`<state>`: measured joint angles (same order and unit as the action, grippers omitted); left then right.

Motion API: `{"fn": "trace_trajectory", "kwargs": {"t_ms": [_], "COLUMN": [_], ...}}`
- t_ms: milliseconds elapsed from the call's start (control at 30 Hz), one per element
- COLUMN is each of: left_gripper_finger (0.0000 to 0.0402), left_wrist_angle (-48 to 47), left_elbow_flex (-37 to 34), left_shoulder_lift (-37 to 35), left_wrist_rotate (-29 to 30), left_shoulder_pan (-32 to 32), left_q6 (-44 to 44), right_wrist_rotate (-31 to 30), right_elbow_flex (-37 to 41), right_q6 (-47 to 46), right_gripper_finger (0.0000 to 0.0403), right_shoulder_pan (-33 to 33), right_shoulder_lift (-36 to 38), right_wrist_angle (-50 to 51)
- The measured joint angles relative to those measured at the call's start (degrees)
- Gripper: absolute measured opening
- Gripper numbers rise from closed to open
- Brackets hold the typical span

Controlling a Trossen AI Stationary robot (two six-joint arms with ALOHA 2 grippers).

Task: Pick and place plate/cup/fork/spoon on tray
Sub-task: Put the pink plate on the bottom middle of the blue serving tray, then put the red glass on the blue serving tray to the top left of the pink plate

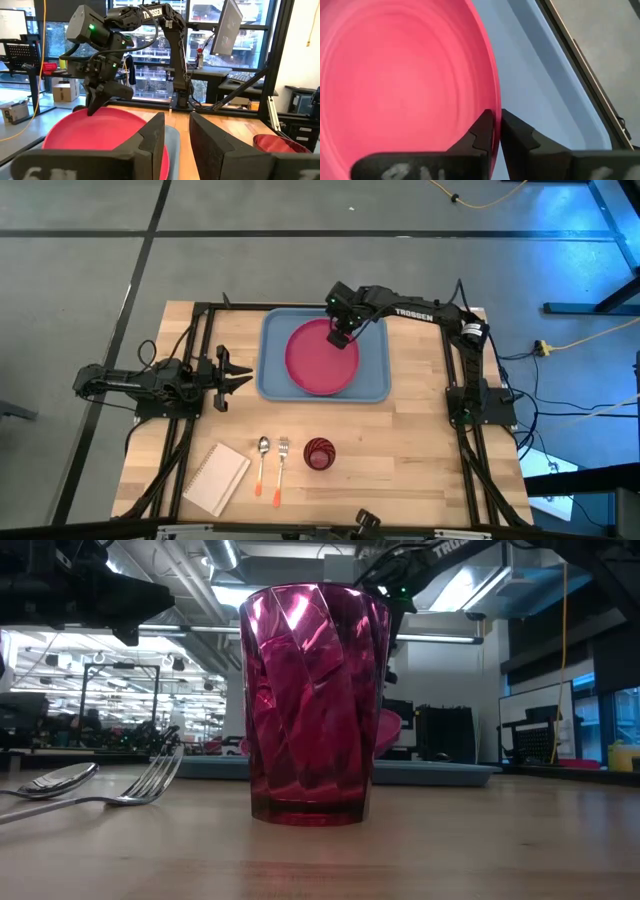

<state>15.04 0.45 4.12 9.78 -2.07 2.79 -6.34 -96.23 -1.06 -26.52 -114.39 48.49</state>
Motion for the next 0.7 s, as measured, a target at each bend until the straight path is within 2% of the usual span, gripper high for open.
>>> {"fn": "trace_trajectory", "kwargs": {"t_ms": [333,500,700], "left_gripper_finger": [0.0082,0.0082,0.0082], "left_wrist_angle": [0.01,-0.01,-0.01], "left_elbow_flex": [0.00,-0.02,-0.01], "left_shoulder_lift": [0.00,0.00,0.00], "left_wrist_rotate": [0.00,0.00,0.00], "left_shoulder_pan": [0.02,0.02,0.02], "left_q6": [0.00,0.00,0.00], "right_wrist_rotate": [-0.33,-5.78,-6.08], "right_elbow_flex": [0.00,0.00,-0.41], "right_q6": [1.70,1.34,1.55], "right_gripper_finger": [0.0039,0.0039,0.0039], "right_shoulder_pan": [-0.11,-0.11,-0.11], "right_shoulder_lift": [0.00,0.00,0.05], "right_wrist_angle": [-0.39,-0.50,1.32]}}
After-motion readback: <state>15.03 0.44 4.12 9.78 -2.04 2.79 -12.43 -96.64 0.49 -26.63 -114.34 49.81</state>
